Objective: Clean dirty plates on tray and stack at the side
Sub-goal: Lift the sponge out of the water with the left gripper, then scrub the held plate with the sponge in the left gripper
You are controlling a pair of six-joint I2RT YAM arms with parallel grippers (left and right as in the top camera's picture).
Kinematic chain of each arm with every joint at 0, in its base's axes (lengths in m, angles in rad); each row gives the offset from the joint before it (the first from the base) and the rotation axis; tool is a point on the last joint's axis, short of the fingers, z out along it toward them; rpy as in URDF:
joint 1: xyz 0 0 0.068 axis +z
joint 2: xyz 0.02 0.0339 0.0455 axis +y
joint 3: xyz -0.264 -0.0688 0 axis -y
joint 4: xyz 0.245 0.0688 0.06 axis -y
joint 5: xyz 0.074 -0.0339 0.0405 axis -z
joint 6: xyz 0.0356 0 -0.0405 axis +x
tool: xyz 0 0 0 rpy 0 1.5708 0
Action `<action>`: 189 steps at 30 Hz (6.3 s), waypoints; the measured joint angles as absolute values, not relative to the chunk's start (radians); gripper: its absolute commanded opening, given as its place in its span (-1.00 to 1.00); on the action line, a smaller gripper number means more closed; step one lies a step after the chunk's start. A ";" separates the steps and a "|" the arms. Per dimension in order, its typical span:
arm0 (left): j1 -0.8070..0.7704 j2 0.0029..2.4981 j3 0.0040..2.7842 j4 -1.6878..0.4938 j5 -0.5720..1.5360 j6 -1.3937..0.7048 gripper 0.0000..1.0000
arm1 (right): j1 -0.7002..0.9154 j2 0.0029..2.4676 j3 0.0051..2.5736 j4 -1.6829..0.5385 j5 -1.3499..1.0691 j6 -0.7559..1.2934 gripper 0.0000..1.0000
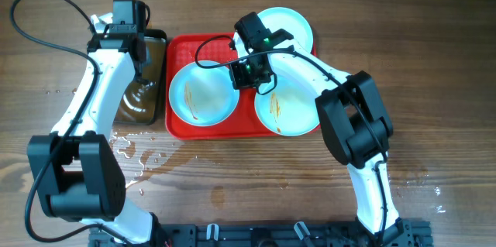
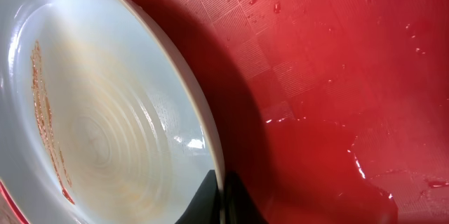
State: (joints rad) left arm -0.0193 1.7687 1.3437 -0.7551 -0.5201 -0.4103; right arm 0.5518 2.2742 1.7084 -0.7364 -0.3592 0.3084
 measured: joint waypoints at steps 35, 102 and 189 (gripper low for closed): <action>-0.019 1.769 1.341 -0.754 -0.286 -0.418 -0.91 | 0.552 2.274 1.708 -0.725 -0.359 0.308 -0.91; -0.108 1.843 1.000 -0.402 0.369 -0.385 -0.92 | 0.455 2.280 1.653 -0.656 -0.639 0.250 -0.57; -0.120 1.800 0.979 -0.569 0.408 -0.451 -0.92 | 0.518 2.279 1.635 -0.646 -0.534 0.389 -0.91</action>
State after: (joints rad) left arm -0.1196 1.8000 0.9787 -0.5690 0.4080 -0.4511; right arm 0.5182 2.2787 1.6352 -0.6460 -0.5343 0.3889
